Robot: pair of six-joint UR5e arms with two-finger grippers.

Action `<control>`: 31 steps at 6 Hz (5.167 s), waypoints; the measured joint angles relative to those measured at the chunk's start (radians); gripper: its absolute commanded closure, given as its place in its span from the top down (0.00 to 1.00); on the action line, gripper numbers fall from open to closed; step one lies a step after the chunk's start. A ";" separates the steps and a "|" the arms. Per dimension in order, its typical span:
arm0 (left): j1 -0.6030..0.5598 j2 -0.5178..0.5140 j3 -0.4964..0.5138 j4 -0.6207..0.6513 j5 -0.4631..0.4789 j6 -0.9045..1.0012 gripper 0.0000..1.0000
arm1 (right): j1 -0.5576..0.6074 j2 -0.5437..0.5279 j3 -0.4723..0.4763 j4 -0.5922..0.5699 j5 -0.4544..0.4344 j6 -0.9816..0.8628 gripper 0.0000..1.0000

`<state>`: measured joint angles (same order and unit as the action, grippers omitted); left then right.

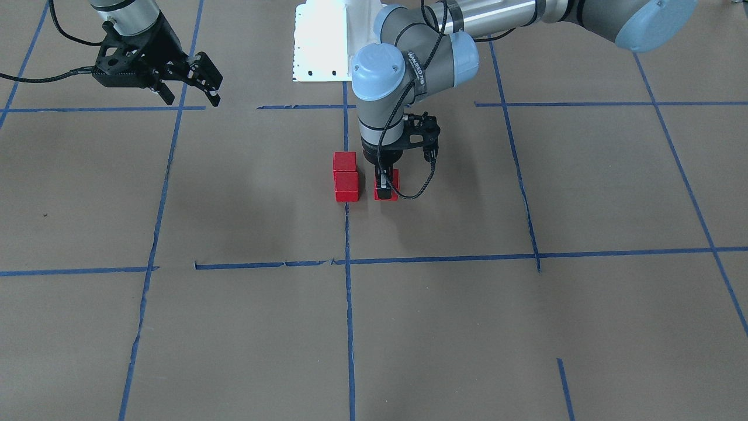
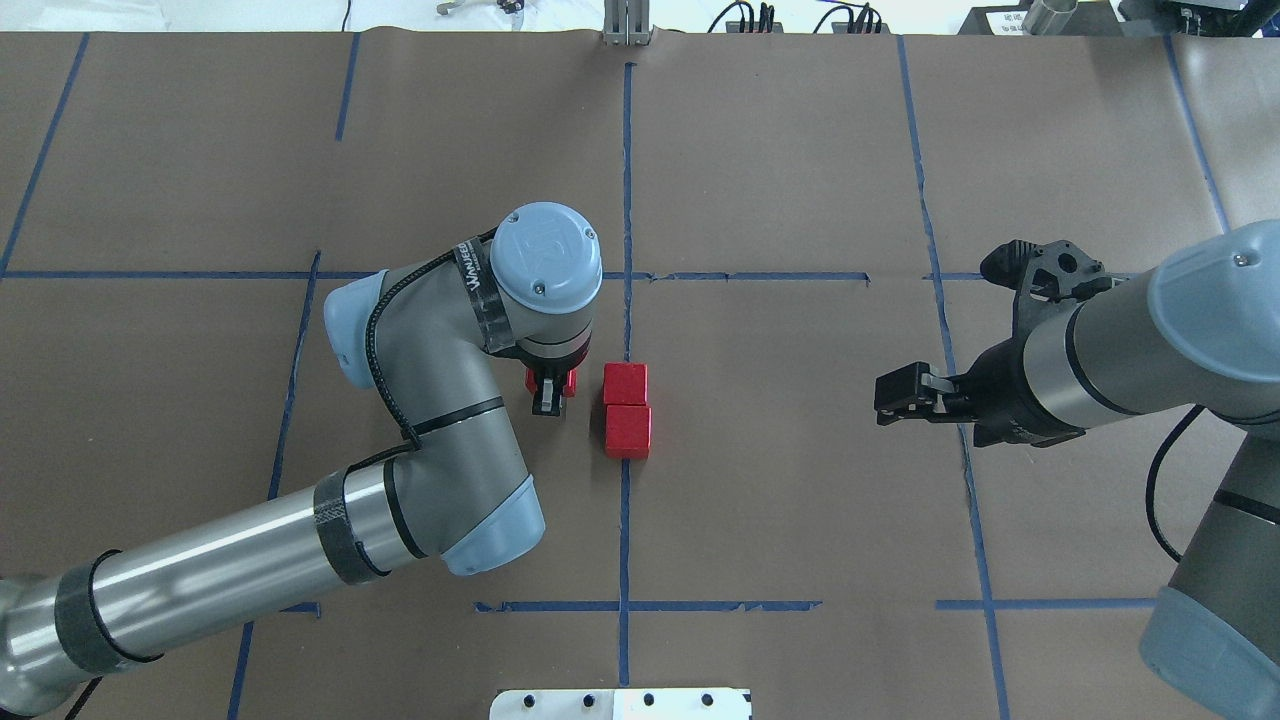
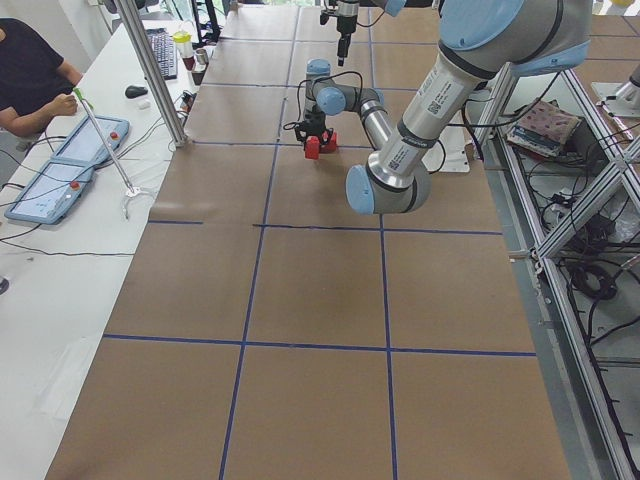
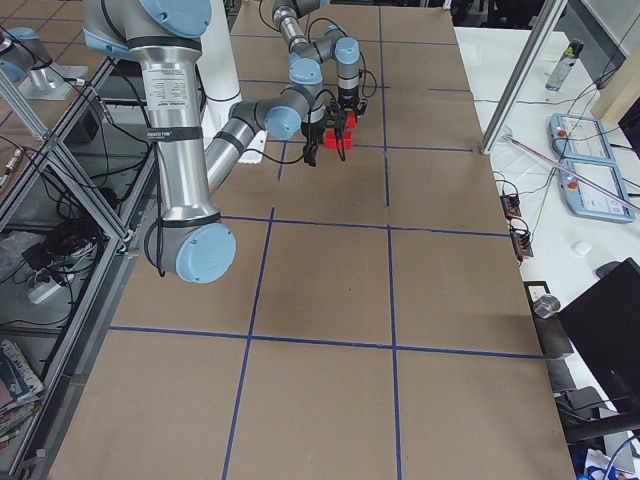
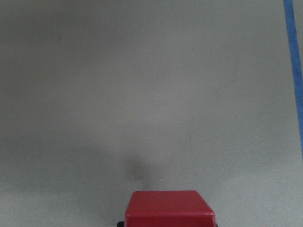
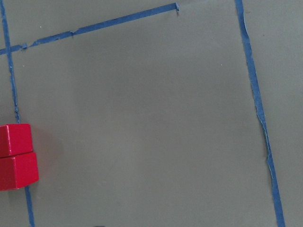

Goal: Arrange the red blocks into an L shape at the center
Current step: 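Carry the red cube with the left gripper next to the stacked pair, then set the cube down beside the pair and open the left gripper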

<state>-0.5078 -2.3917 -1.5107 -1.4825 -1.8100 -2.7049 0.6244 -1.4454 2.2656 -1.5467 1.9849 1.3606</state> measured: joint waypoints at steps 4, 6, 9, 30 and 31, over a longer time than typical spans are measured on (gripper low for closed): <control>0.003 -0.036 0.064 0.001 -0.040 -0.011 0.00 | 0.000 -0.004 -0.002 -0.001 0.002 0.000 1.00; 0.003 -0.058 0.094 0.001 -0.041 -0.008 0.00 | 0.000 -0.007 0.000 0.000 0.004 -0.001 1.00; 0.010 -0.063 0.107 -0.005 -0.041 -0.012 0.00 | 0.000 -0.007 0.002 0.000 0.009 -0.002 1.00; -0.002 -0.080 0.090 -0.009 -0.064 0.003 1.00 | 0.000 -0.016 0.001 0.000 0.009 -0.002 1.00; -0.021 -0.065 0.017 0.041 -0.081 0.037 1.00 | 0.002 -0.020 0.002 0.000 0.010 -0.005 1.00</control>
<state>-0.5290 -2.4571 -1.4933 -1.4415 -1.8911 -2.6678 0.6265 -1.4656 2.2675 -1.5463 1.9947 1.3555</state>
